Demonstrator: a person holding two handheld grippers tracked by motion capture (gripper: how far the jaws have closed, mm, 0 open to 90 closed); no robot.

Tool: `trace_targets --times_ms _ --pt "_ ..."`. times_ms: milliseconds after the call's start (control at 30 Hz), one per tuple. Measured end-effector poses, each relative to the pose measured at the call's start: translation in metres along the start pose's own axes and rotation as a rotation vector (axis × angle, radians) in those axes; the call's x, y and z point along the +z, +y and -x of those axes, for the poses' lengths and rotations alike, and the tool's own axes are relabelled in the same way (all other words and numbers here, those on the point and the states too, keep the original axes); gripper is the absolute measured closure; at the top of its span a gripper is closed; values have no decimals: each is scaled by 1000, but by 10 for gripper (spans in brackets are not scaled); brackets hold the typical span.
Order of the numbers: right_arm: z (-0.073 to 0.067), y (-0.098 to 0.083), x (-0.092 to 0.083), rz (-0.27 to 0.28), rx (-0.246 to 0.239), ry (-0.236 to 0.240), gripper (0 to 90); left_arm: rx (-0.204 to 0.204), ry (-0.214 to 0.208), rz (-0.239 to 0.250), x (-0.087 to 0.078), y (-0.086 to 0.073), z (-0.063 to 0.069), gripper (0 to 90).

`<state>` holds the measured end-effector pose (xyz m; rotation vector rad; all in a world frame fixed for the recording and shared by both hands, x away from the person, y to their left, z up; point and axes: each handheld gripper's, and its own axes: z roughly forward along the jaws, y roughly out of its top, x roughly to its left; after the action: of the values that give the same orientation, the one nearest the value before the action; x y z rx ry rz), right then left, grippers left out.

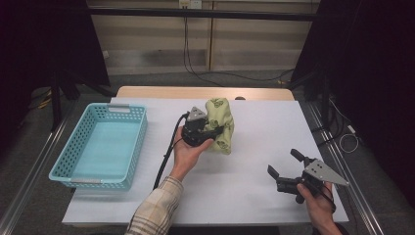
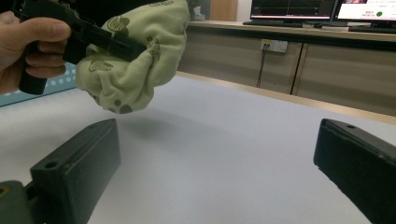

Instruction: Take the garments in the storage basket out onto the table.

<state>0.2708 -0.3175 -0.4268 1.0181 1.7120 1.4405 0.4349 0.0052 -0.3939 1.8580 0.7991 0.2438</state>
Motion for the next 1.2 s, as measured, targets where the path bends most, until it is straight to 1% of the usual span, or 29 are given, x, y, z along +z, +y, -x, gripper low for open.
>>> trace_targets --times_ms 100,167,267,300,400,433,467,600,700,733,800,833,933,1000,1067,1100,1133,1167,1200 --pt "0 0 0 -1 -2 5 1 -3 3 -23 4 -4 -2 629" --pt "0 0 0 1 0 6 1 3 10 -26 6 -7 -1 629" --pt "0 0 1 1 2 8 1 -1 7 -49 8 -9 -3 628" --pt "0 0 0 -1 1 4 1 0 5 -48 9 -10 -3 627" --pt "-1 0 0 -3 -4 2 1 14 10 -81 14 -13 -4 623" --pt "-1 0 0 -2 -3 3 1 12 11 -85 15 -15 -4 621" --pt "0 0 0 -1 -3 6 1 14 2 -96 17 -16 -5 620" --pt "0 0 0 0 0 6 1 10 3 -105 21 -18 -5 617" --pt "-1 0 0 -1 1 7 1 -4 7 -113 23 -19 -6 615" --pt "-1 0 0 -1 0 6 1 -6 2 -118 24 -20 -7 614" --pt "-1 0 0 -2 -2 3 1 12 4 -139 29 -23 -5 611" --pt "-1 0 0 -2 -2 3 1 12 4 -139 29 -23 -5 610" --pt "-1 0 0 -3 -5 4 1 28 16 -151 32 -24 -2 609" --pt "-1 0 0 -3 -5 4 1 26 21 -159 34 -25 -3 607" --pt "-1 0 0 -3 -5 4 1 19 35 -165 37 -26 -5 606" --pt "-1 0 0 -3 -6 6 1 16 33 -172 38 -26 -6 605" --pt "-1 0 0 -2 -7 6 1 25 40 -174 39 -26 -6 605" --pt "-1 0 0 -2 -6 6 1 44 44 -189 41 -27 -3 604" --pt "-1 0 0 -2 -6 6 1 44 44 -189 41 -27 -3 604"
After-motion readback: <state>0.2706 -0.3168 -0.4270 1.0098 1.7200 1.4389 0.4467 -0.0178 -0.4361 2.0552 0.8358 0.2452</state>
